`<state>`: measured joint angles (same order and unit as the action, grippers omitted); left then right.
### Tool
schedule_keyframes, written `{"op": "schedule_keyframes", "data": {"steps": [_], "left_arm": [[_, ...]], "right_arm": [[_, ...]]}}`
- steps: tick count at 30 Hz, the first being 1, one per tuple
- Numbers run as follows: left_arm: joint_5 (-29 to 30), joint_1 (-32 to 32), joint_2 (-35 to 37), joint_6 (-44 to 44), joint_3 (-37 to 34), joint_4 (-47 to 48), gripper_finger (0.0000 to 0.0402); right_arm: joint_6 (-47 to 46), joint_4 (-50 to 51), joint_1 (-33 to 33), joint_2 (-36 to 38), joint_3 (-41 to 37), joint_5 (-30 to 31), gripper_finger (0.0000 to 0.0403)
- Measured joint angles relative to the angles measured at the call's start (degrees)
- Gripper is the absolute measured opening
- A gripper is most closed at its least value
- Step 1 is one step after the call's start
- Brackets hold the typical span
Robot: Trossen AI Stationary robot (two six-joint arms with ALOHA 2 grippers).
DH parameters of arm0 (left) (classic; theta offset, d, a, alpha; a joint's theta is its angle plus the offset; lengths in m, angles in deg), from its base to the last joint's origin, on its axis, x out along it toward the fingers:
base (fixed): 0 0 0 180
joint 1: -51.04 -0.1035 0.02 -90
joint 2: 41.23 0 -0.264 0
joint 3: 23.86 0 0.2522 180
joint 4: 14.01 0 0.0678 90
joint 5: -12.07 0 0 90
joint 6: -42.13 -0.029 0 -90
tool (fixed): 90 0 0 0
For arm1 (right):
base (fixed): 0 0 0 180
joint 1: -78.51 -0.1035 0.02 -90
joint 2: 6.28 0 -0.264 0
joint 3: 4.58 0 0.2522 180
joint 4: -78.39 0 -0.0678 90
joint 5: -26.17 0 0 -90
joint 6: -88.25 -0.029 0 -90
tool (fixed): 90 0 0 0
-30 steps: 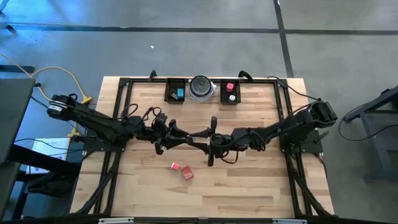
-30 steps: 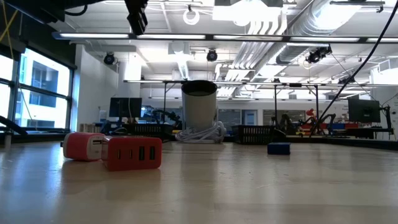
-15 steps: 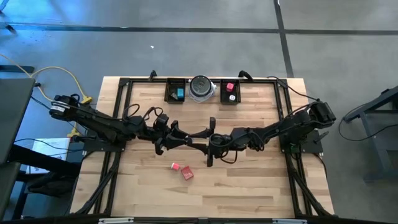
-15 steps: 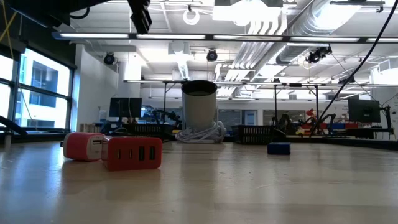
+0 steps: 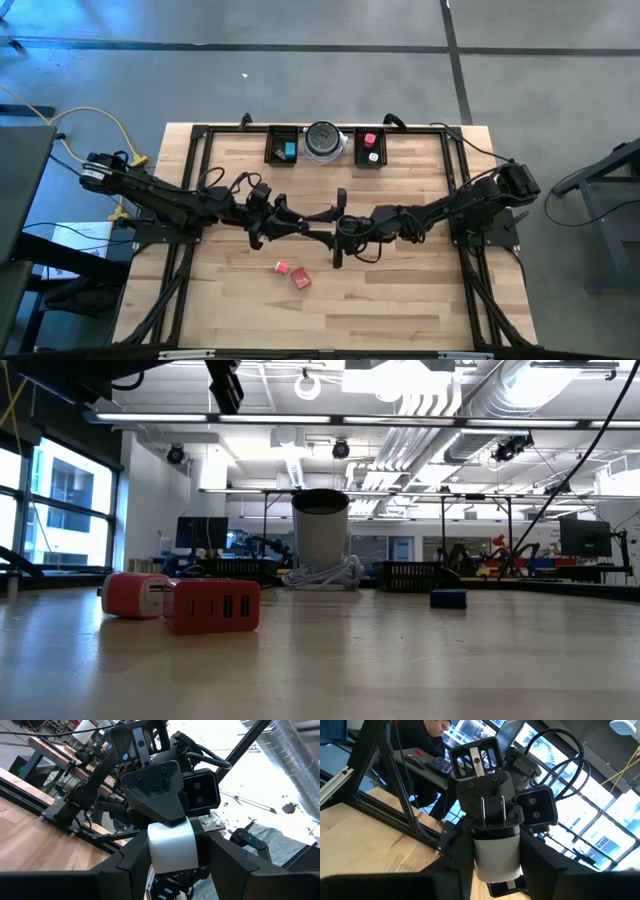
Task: Pick & Place Office items
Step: Put the white charger adapter into the right black basket
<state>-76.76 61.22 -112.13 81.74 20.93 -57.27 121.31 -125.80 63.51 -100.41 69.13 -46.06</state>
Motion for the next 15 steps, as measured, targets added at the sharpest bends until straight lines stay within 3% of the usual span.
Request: {"op": "schedule_keyframes", "data": {"steps": [6,15], "left_arm": [[1.24,-0.17,-0.15,-3.17,0.13,0.39,0.0157],[0.35,-1.54,-0.13,-4.02,0.13,1.84,0.0156]], "right_arm": [[-1.97,-1.35,0.09,-0.26,0.00,2.34,0.0189],[0.33,-3.35,-0.96,-0.24,0.00,1.78,0.0193]]}}
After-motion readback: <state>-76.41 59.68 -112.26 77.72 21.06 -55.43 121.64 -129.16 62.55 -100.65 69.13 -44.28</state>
